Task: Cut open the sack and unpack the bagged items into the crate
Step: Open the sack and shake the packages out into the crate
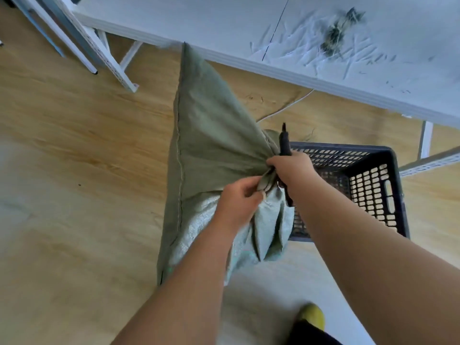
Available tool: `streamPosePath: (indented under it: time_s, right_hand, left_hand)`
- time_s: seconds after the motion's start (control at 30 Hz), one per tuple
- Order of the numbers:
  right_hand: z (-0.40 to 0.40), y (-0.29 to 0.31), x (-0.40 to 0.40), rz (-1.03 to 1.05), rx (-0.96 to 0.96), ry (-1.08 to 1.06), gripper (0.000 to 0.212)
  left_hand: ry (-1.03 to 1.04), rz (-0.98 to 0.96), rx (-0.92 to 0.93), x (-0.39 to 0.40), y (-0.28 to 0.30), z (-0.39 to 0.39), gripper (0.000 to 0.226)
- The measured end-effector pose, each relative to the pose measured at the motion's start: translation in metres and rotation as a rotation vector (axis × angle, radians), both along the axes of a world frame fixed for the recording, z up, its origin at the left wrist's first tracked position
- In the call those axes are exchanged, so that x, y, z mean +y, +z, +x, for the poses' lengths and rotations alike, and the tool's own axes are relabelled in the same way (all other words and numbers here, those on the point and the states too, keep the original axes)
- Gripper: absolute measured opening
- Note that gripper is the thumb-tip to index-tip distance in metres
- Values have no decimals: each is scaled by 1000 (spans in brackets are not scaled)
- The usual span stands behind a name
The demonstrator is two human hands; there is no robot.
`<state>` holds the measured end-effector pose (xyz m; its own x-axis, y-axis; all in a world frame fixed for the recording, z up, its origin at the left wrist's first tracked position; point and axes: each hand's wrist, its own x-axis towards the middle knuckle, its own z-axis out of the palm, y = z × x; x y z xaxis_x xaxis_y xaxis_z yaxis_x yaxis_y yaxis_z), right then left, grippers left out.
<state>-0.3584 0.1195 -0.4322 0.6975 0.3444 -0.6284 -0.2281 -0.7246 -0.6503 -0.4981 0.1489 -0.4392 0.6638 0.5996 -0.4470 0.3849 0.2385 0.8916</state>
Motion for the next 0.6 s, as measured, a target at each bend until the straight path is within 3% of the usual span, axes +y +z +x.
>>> streamPosePath:
  time_s: [0.07, 0.13, 0.2, 0.27, 0.43, 0.6]
  right_hand:
    - [-2, 13, -21, -12, 43, -33, 7]
    - [-4, 23, -42, -18, 74, -38, 11]
    - [-9, 30, -67, -26, 100, -40, 11]
    - [-14, 35, -95, -63, 124, -41, 7]
    - [-13, 44, -152, -107, 297, -161, 15]
    - [-19, 40, -169, -125, 311, -146, 16]
  left_hand:
    - [-11, 12, 73, -2, 16, -9, 23]
    - [183, 106, 229, 3, 29, -17, 23]
    - [377, 165, 391, 7, 46, -26, 30]
    - [406, 177, 494, 7, 63, -32, 44]
    - [355, 54, 509, 10, 92, -25, 72]
    - [362, 48, 539, 17, 90, -14, 69]
